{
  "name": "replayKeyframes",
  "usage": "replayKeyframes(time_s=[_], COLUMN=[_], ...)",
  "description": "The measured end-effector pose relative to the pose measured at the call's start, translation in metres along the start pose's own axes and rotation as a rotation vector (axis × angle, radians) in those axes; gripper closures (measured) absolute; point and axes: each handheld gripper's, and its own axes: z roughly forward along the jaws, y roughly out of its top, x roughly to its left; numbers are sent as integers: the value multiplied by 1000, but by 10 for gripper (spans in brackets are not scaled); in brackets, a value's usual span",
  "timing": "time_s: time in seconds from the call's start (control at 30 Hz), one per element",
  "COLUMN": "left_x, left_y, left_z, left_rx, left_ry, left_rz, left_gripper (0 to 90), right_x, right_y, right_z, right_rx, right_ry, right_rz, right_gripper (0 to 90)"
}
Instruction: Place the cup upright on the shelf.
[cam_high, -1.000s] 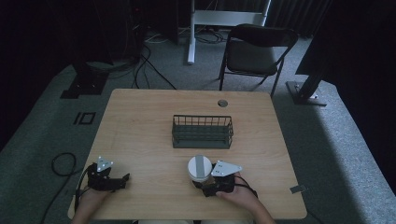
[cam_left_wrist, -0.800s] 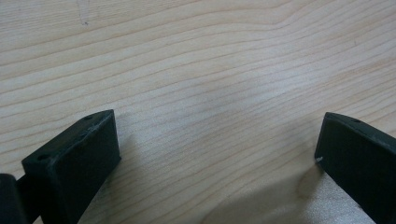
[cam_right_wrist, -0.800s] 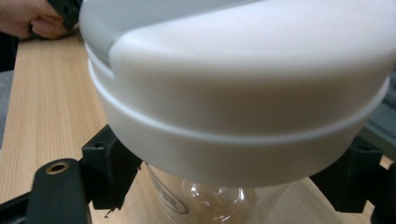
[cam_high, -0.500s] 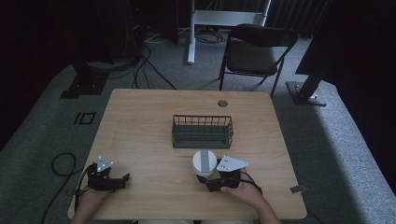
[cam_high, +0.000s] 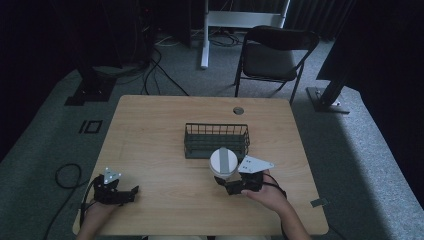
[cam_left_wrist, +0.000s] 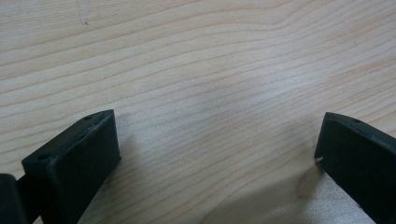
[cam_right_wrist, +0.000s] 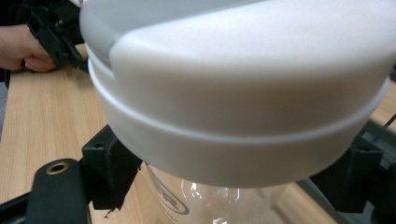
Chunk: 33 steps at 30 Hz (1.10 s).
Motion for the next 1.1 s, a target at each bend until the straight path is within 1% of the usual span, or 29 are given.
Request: replayKeyframes(time_s=[0.37, 0.5, 0.67, 0.7, 0.83, 0.87, 0.93, 1.1], left_x=[0, 0, 0, 0, 0, 0, 0, 0], left_y=[0, 0, 0, 0, 0, 0, 0, 0], left_z=[0, 0, 0, 0, 0, 0, 0, 0], left_rx=[-1, -1, -1, -2, -1, -1, -1, -1], left_ry=[0, 0, 0, 0, 0, 0, 0, 0], left_rz=[0, 0, 0, 0, 0, 0, 0, 0], left_gripper=[2, 2, 2, 2, 2, 2, 2, 2], right_x=[-17, -25, -31, -32, -38, -41, -45, -59], right_y=[29, 40, 51, 52, 59, 60, 62, 65], right_z=[-4, -1, 5, 6, 13, 14, 17, 23], right_rx=[-34, -49, -47, -45, -51, -53, -60, -49], right_ry=[-19, -22, -27, -23, -30, -29, -40, -69], right_rz=[-13, -13, -26, -26, -20, -9, -9, 16], right_gripper=[185, 185, 185, 185, 185, 185, 185, 185])
